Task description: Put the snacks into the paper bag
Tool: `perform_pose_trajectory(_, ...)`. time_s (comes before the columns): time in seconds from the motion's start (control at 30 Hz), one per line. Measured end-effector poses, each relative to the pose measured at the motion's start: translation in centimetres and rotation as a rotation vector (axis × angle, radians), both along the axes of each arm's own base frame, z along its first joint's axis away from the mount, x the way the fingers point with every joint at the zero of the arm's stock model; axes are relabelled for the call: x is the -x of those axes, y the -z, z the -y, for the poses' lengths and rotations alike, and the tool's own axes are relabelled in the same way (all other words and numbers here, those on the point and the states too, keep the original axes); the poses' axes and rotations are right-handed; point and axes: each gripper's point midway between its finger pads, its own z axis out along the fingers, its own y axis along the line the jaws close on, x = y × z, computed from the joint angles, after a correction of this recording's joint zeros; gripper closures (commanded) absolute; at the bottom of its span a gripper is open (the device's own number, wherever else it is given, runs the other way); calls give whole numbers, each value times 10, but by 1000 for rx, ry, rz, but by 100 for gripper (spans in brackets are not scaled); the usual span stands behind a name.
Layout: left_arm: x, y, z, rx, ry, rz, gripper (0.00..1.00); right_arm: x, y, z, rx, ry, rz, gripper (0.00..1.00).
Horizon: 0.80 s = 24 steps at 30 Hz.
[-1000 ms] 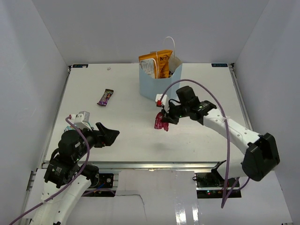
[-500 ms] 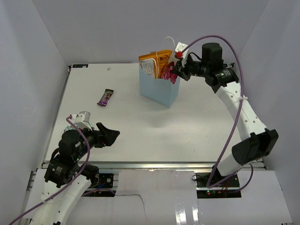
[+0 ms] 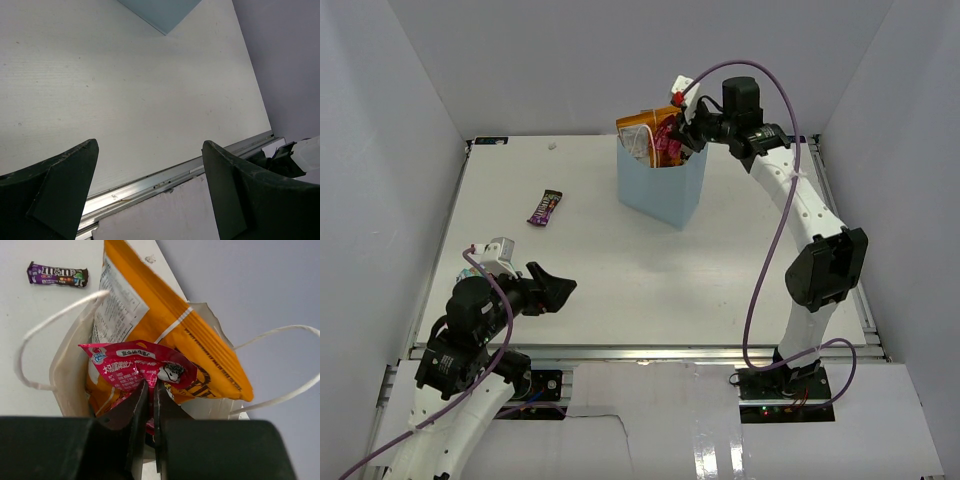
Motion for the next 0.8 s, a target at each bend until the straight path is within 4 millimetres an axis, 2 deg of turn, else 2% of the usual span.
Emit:
perform_pose_trajectory(0.03, 0, 0, 0, 0, 0, 0, 5, -2, 7, 0, 8, 3, -2, 86)
perform_pose_trajectory(0.17, 0, 0, 0, 1, 1, 1, 5, -3, 45, 4, 57, 8, -33, 63)
perform_pose_trajectory(0.2, 0, -1, 0, 1, 1, 2, 5, -3, 55, 6, 75, 14, -46, 53)
perform_pose_trajectory(0.27, -1, -1, 0, 1, 2, 3, 5, -4, 66, 9, 96, 24, -56, 47)
perform_pose_trajectory(0.33, -2, 0, 1, 0, 1, -2, 5, -6, 66, 10, 104, 30, -42, 44)
perform_pose_trajectory(0.5, -8, 4, 0, 1, -27, -32, 6, -2, 52, 13, 92, 43, -23, 35)
perform_pose_trajectory(0.6, -23, 7, 2, 2, -57, -63, 6, 11, 29, 20, 65, 59, -12, 31)
perform_pose_trajectory(0.7, -47, 17, 7, -51, -80, -150, 8, 39, -8, 36, 10, 80, 10, 30)
perform_pose_trajectory(0.8, -87, 19, 16, -142, -85, -226, 7, 77, -35, 56, -47, 72, 36, 30)
